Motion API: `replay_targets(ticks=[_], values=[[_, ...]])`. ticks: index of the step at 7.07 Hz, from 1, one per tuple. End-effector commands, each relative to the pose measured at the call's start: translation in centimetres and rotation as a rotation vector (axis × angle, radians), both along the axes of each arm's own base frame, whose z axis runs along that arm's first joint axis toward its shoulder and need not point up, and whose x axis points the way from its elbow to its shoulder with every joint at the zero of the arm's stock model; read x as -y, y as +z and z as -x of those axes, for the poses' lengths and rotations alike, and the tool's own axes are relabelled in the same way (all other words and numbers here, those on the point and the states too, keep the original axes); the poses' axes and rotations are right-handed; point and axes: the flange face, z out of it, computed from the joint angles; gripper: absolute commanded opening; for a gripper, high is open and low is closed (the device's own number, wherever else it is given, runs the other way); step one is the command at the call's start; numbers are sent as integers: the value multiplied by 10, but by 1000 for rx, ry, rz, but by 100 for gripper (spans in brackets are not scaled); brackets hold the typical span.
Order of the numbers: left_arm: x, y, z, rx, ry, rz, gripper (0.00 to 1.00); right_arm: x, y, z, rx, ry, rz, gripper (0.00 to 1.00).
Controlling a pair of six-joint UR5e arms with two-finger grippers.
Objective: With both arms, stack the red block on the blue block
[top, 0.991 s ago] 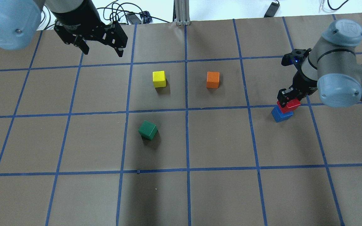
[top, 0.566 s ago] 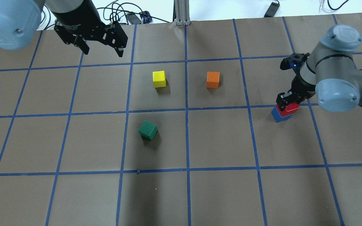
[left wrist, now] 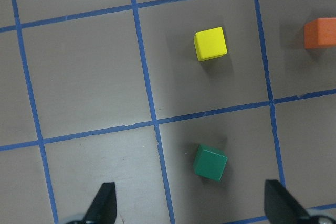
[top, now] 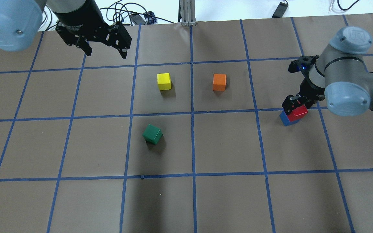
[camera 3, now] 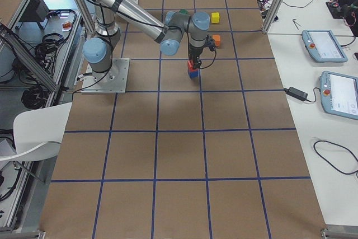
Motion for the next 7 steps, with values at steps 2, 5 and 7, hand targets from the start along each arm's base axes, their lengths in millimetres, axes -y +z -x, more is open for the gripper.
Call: replay_targets(ticks=[2,5,7], values=[[1,1,0,-1,0,4,100,20,37,5,-8,-4,13,100],[1,1,0,-1,0,3,100,16,161,4,19,-37,-122,100],[0,1,0,-1,1,1,100,-7,229,-15,12,-181,-120,100]])
